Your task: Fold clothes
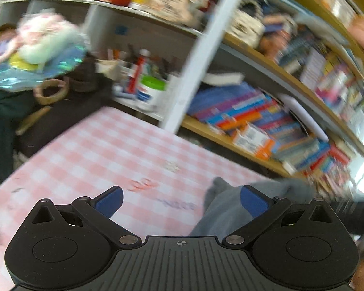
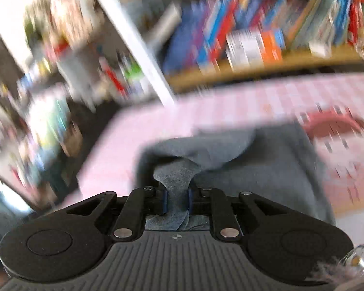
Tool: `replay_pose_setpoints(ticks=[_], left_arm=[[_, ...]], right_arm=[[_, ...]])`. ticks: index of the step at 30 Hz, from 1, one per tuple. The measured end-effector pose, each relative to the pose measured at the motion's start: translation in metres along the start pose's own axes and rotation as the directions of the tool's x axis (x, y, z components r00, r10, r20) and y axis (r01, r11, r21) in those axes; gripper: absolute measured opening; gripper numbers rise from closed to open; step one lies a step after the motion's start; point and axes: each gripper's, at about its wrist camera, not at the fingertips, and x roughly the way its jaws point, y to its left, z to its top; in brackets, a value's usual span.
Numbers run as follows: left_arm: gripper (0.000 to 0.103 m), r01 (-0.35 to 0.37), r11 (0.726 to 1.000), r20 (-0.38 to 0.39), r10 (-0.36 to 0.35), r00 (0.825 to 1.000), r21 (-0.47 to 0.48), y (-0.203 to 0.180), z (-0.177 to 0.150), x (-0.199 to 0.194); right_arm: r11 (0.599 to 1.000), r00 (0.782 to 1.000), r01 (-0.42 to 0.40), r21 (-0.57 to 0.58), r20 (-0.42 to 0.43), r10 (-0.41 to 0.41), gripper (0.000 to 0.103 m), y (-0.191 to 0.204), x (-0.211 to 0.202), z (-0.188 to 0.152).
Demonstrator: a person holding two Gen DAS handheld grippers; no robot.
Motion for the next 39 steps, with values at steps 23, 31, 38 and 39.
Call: replay_pose_setpoints(ticks=[23,31,38,39], left_arm=[[0.103,0.2,0.968,-0.195,-0.168,0.966,0.154,-0.028,-0.018,0.021],[0.103,0.176,0.976,-0.204,-0.148,0.968,0.126,-0.024,-0.019,0.021],[0.103,0.164,0.978,-0.222,-0.132,0.966,0.13,-0.021,-0.022,0.017],[0.103,0.162,0.978,-0.227,-0.129,0.965,0.133,-0.02,-0.023,0.016]], right_arm=[[0.77,0.807,0.574,0.279,-0.034,-0.589,0.054,-0.103,-0.118,-0.146],[0.729,0.809,0.579,-0.365,0.144,-0.57,0.083,-0.028,-0.09,-0.134],[0.595,0.871,0.398,-0.699,0.083,-0.485,0.086,0.01,-0.002,-0.124],[0.559,0.868,0.385,-0.734,0.081,-0.49,0.086,0.014,0.011,-0.123]])
